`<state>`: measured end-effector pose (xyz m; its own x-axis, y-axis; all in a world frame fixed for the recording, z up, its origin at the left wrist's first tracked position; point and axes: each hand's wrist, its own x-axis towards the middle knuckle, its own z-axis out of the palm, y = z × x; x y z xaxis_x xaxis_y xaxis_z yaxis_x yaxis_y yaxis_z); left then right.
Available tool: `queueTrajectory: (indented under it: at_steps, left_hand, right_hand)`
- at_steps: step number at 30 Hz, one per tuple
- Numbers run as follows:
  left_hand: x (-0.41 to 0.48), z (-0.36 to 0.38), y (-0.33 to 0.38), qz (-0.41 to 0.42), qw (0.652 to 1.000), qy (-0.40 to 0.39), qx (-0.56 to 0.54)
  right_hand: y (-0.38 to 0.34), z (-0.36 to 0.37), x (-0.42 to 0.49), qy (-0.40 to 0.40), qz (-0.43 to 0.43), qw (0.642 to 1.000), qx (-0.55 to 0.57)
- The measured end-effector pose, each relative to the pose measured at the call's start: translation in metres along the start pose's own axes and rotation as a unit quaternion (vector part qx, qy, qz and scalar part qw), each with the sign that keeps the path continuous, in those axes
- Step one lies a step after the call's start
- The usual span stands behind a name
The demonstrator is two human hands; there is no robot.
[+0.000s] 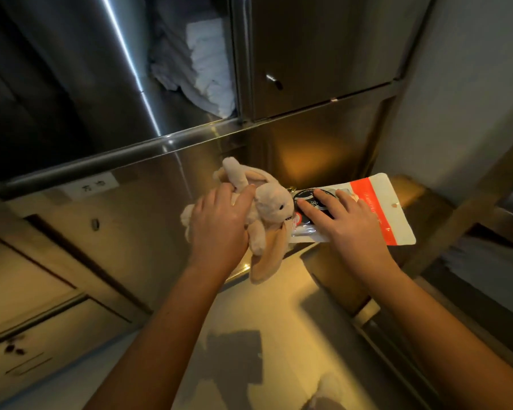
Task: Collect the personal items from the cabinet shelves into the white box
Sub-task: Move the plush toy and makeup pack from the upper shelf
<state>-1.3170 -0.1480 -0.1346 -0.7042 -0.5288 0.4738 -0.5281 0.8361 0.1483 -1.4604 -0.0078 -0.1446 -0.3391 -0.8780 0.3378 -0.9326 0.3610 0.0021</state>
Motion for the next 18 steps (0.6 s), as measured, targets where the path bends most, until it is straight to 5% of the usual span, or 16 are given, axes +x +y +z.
queueTrajectory:
  at_steps: [18]
  left_hand:
    - [0.094, 0.025, -0.118, -0.148, 0.981, 0.031, 0.119]
  right_hand:
    - [-0.02, 0.062, 0.202, -0.002, -0.152, 0.985, 0.078]
